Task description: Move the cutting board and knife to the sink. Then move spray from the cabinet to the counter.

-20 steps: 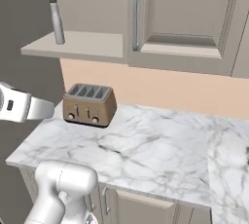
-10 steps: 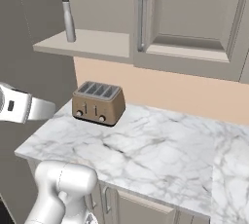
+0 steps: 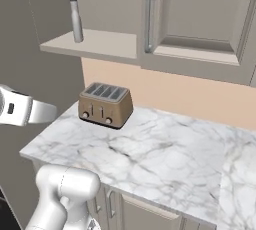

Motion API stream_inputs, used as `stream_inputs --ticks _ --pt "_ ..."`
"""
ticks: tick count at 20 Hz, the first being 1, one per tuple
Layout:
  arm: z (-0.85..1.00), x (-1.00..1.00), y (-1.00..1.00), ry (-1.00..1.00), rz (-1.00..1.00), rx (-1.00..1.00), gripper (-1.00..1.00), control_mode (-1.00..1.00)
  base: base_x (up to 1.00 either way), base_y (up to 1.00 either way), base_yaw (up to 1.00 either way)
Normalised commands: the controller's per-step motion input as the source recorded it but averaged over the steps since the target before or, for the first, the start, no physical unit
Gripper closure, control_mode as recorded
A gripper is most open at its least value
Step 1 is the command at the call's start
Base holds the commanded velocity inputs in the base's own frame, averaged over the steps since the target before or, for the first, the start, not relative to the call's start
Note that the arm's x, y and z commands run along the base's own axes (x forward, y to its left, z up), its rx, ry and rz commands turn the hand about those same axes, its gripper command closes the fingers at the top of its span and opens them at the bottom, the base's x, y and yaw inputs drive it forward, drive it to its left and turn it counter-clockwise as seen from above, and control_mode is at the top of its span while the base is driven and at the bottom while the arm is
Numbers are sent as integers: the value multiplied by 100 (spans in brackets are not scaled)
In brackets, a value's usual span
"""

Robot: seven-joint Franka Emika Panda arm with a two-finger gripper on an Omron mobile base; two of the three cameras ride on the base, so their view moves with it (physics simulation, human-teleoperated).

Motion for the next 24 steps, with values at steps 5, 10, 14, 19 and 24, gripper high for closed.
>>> stream_inputs --ticks 5,10,14,19,24 --pt "0 0 0 0 0 0 -100 100 27 6 21" --pt "5 -2 2 0 4 0 -100 -100 27 2 16" --pt "56 -10 2 0 18 0 -100 -100 0 0 0" --pt "56 -1 5 -1 12 -1 -100 -100 0 0 0" --pt "37 4 23 -8 2 -2 -100 -100 0 0 0"
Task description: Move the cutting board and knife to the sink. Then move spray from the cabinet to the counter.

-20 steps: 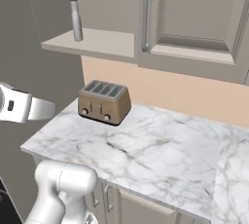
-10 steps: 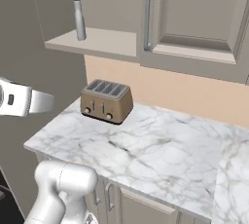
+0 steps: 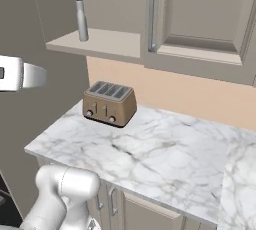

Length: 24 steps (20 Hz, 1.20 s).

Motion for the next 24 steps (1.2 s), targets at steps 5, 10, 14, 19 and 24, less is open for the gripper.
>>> stream_inputs --ticks 5,10,14,19,24 --pt "9 34 1 -4 11 1 -100 -100 0 0 0" --pt "0 26 1 -12 23 2 -100 -100 0 0 0" --pt "0 26 8 -22 14 0 -100 -100 0 0 0" --pt "2 35 19 -8 1 0 -100 -100 0 0 0" --pt "31 17 8 -5 -3 0 -100 -100 0 0 0"
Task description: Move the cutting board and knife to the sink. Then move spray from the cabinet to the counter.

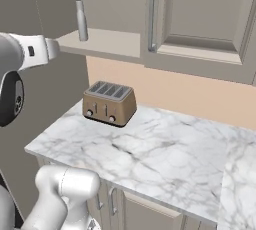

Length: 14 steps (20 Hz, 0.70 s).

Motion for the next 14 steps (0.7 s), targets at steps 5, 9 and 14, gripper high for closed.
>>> stream_inputs --ticks 5,9,14 --pt "43 3 3 -10 -12 -2 -100 -100 0 0 0" --pt "27 8 12 -7 -5 -1 -100 -100 0 0 0" --pt "0 11 1 0 0 0 -100 -100 0 0 0"
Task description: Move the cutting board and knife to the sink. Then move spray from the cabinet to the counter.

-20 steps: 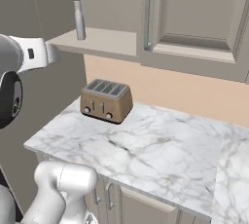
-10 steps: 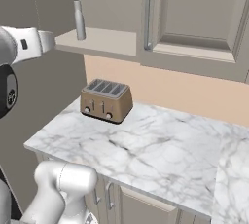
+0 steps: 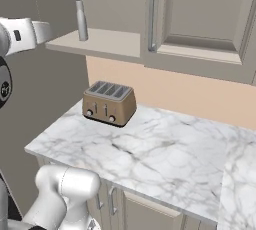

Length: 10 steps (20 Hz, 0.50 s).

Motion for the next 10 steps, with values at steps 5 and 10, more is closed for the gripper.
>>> stream_inputs --ticks 5,10 --pt "0 49 0 0 0 0 -100 -100 0 0 0" --pt "-8 58 0 -11 0 0 -100 -100 0 0 0"
